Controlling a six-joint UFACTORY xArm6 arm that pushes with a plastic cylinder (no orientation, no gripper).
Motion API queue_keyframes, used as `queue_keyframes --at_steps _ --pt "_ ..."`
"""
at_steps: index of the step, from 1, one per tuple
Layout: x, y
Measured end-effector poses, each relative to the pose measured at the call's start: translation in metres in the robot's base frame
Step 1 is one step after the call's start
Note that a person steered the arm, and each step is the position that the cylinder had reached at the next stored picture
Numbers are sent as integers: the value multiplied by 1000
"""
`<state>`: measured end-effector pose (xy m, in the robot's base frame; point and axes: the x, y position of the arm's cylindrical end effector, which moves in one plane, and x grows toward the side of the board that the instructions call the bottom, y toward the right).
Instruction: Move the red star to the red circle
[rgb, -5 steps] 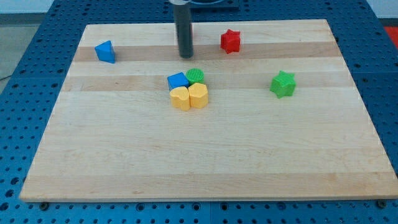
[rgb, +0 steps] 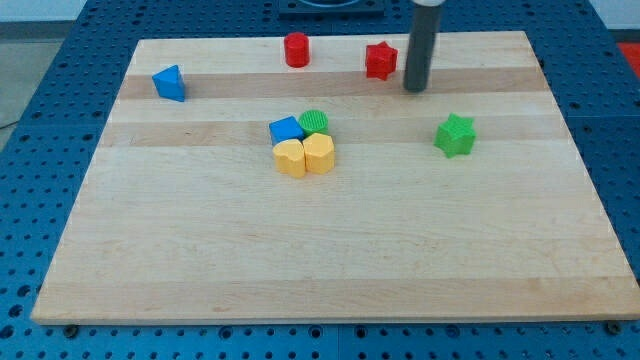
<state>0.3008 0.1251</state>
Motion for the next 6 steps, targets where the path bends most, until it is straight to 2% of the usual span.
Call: queue_keyframes --at_steps 1,2,3,4,5,6 --pt "-20 -29" --pt "-41 -89" --pt "-36 -105" --pt "-31 -56" --pt "-49 -36" --pt "-70 -70"
